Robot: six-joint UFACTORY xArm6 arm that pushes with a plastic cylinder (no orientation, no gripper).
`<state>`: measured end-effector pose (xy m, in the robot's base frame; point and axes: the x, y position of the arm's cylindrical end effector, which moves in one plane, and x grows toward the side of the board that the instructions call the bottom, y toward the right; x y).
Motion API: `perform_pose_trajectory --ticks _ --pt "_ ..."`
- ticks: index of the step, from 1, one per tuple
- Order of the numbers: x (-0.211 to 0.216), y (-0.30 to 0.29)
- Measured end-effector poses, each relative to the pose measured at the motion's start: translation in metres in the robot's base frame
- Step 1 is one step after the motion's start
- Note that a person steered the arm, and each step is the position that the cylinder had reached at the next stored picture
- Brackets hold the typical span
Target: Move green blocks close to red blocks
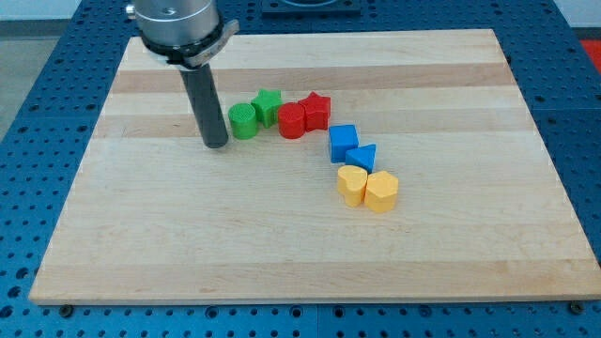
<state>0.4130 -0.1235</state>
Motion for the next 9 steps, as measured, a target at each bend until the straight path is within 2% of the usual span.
perform_pose_trajectory --ticks 2,4,7,9 --pt "-0.009 0.007" --pt "-0.011 -0.014" --pt "-0.038 0.039" --pt "-0.03 0.023"
